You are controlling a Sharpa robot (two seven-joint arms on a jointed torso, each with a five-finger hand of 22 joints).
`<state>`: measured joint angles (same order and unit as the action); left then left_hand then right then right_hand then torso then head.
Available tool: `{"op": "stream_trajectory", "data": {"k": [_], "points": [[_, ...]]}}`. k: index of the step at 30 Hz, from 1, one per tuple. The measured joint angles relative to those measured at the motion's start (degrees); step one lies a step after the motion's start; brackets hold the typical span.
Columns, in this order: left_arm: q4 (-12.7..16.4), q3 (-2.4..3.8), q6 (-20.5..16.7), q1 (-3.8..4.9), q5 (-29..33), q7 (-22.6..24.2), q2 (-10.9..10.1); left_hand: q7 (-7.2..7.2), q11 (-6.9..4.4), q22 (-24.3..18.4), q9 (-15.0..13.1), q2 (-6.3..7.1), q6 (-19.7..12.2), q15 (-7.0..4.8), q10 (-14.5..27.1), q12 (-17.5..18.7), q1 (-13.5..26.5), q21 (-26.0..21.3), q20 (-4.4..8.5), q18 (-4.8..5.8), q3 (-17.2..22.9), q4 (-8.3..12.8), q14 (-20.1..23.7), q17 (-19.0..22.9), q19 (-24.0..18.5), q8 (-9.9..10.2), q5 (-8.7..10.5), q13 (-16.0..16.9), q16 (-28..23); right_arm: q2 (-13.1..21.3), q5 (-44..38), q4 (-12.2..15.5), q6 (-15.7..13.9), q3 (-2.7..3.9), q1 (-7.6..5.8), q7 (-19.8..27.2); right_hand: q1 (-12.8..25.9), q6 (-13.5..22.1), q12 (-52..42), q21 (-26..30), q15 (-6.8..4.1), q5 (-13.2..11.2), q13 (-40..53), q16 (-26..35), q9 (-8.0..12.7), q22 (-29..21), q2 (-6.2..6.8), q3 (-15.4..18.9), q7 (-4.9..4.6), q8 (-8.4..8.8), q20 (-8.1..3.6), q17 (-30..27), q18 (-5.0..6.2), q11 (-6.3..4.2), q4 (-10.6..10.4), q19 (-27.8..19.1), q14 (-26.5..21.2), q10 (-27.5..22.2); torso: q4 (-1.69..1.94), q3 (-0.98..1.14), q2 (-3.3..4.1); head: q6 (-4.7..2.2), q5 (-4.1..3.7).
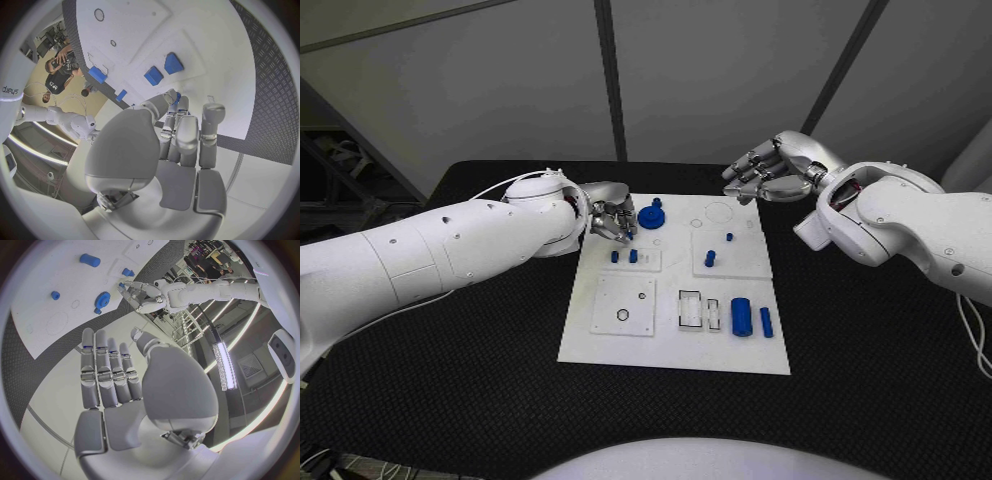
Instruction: Assemble the parts on the task board
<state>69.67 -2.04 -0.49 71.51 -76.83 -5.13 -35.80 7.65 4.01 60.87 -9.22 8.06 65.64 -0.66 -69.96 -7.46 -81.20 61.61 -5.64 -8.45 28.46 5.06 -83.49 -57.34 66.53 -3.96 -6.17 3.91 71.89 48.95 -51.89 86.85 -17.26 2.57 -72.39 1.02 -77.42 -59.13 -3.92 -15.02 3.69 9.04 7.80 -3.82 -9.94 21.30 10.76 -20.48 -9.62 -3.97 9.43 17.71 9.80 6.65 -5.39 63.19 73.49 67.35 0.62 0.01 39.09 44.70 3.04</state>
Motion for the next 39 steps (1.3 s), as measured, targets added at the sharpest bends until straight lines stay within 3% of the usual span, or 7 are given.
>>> {"op": "stream_trajectory", "data": {"k": [4,9,13,31,33,36,39], "points": [[-0.1,0.0,0.0,0.0,0.0,0.0,0.1,0.18,0.26,0.0,0.3,0.54,-0.2,0.0,0.3,0.7,0.5,0.0,0.0,0.0,0.0,0.0,0.0,0.4,0.0,0.1,0.53,-0.1,-0.1,0.0,0.0,0.0,0.0,0.0,0.0,0.0,0.0,0.0,0.0,0.0,0.0,0.0,0.0,0.0,0.0,0.0,0.0,0.0,0.0,0.0,0.0,0.0,0.0,0.0,0.0,0.0,0.0,0.0,-0.02,0.0,0.0,0.04,0.01],[-0.1,-0.1,0.2,-0.02,0.0,-0.1,0.1,0.35,0.64,-0.3,1.9,1.92,-4.6,0.21,1.9,1.7,1.9,-0.4,-0.14,0.0,0.0,0.0,-0.2,0.9,0.1,0.4,1.22,-0.2,-0.3,0.0,0.0,0.0,0.0,0.0,0.0,0.0,0.0,0.0,0.0,0.0,0.0,0.0,0.0,0.0,0.0,0.0,0.0,0.0,0.0,0.0,0.0,0.0,0.0,0.0,0.0,0.0,0.0,0.0,-0.03,0.0,0.0,0.13,0.01],[-0.1,-0.12,0.2,-0.05,0.0,-0.2,0.1,0.34,0.99,-0.7,2.8,2.67,-5.9,0.41,3.5,2.6,2.7,-0.9,-0.24,0.0,0.2,-0.2,0.0,1.1,0.2,0.4,1.87,-0.3,-0.3,0.0,0.0,0.0,0.0,0.0,0.0,0.0,0.0,0.0,0.0,0.4,0.0,0.2,-0.2,0.0,-0.1,-0.3,0.0,0.0,0.0,0.0,0.2,-0.2,0.0,0.0,0.0,0.2,0.0,0.0,-0.03,0.01,0.0,0.15,-0.07],[0.1,-0.12,-0.4,-0.07,0.0,-0.2,-1.0,0.4,1.54,-1.6,3.8,2.94,-7.0,0.77,5.7,3.3,2.9,-2.2,-0.73,0.0,0.0,-0.3,0.0,1.9,-0.3,0.4,2.29,-0.3,-0.7,0.0,-0.6,-0.8,0.2,0.0,0.0,-0.4,-0.1,0.0,0.0,0.4,0.0,0.2,-0.3,0.0,-0.1,-0.4,-0.09,0.0,0.0,0.0,0.2,-0.3,0.0,0.0,0.0,0.2,0.0,0.0,0.01,-0.01,-0.03,0.18,-0.1],[0.2,0.18,-0.7,-0.16,0.0,-0.2,-1.4,0.16,1.66,-2.7,4.1,2.96,-7.7,1.22,6.2,3.3,2.9,-3.4,-1.16,0.0,-0.2,-0.5,0.4,3.5,-0.7,0.4,2.29,-0.3,-1.8,0.0,-1.4,-1.3,0.5,0.0,0.0,-0.8,-0.9,-0.1,0.0,0.4,-0.14,0.2,-0.5,0.0,-0.2,-0.4,-0.59,-0.1,0.12,0.0,-0.13,-0.4,0.0,0.0,0.7,1.1,0.1,0.0,0.02,-0.01,-0.03,0.13,-0.14],[0.4,1.31,-1.5,-0.21,0.2,-0.1,-2.3,0.23,1.65,-5.0,4.6,3.18,-8.0,1.32,6.8,3.3,2.7,-6.0,-1.24,0.0,-0.7,-1.0,1.3,6.8,-2.3,0.4,2.28,-0.3,-4.0,-0.2,-3.9,-2.2,1.0,0.0,0.0,-1.5,-2.6,-1.1,0.0,-1.0,-1.21,0.2,-0.9,-1.2,-0.3,0.4,-0.77,-0.5,0.55,0.0,-1.1,0.1,-0.01,-0.15,2.1,3.9,3.2,-0.2,0.02,-0.01,-0.03,0.04,-0.21],[0.7,2.25,-2.9,-0.13,0.9,0.3,-3.7,0.76,1.65,-9.4,4.9,3.18,-7.5,1.32,7.2,3.3,2.7,-10.9,-1.24,-0.68,-1.1,-0.9,3.6,13.6,-5.4,0.4,2.54,-0.3,-9.1,-0.5,-7.6,-3.4,1.7,-0.02,0.0,-2.3,-3.5,-2.1,0.0,-4.0,-2.61,0.2,-1.3,-3.6,-0.4,2.5,-1.03,-0.5,0.99,0.0,-2.49,1.4,0.0,-0.85,3.2,7.3,8.0,0.4,0.03,0.01,-0.03,-0.12,-0.27]]}}
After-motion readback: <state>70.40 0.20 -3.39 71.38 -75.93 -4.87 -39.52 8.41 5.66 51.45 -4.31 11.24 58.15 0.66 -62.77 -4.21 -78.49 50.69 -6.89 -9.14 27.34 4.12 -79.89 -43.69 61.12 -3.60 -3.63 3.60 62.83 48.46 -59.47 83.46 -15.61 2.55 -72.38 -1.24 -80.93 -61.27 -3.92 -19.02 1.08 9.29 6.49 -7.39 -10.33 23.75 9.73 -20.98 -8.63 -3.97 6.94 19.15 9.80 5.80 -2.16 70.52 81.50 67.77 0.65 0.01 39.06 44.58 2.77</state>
